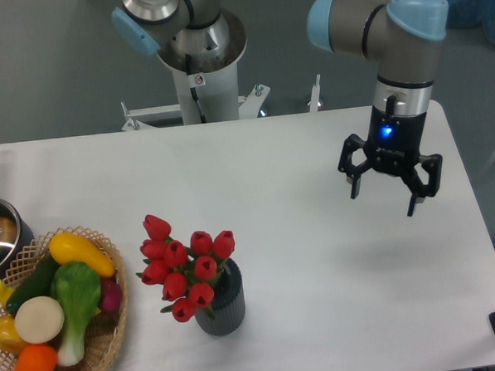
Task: Insert the flowers into the vase
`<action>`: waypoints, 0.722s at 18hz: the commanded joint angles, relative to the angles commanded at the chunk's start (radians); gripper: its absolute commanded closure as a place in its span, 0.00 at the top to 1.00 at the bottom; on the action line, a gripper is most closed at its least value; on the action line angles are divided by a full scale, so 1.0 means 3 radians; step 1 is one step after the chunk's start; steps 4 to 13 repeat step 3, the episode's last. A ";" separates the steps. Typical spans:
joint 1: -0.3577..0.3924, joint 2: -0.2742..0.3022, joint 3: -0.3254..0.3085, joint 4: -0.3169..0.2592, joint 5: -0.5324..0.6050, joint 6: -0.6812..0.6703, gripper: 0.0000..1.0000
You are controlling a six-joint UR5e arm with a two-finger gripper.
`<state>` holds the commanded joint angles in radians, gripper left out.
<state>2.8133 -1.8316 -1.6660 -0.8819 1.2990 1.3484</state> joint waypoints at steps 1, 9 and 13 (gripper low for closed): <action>0.0000 -0.0005 0.0031 -0.0046 0.0143 0.0000 1.00; -0.0010 -0.0020 0.0082 -0.0163 0.0475 0.0000 1.00; -0.0010 -0.0020 0.0082 -0.0163 0.0475 0.0000 1.00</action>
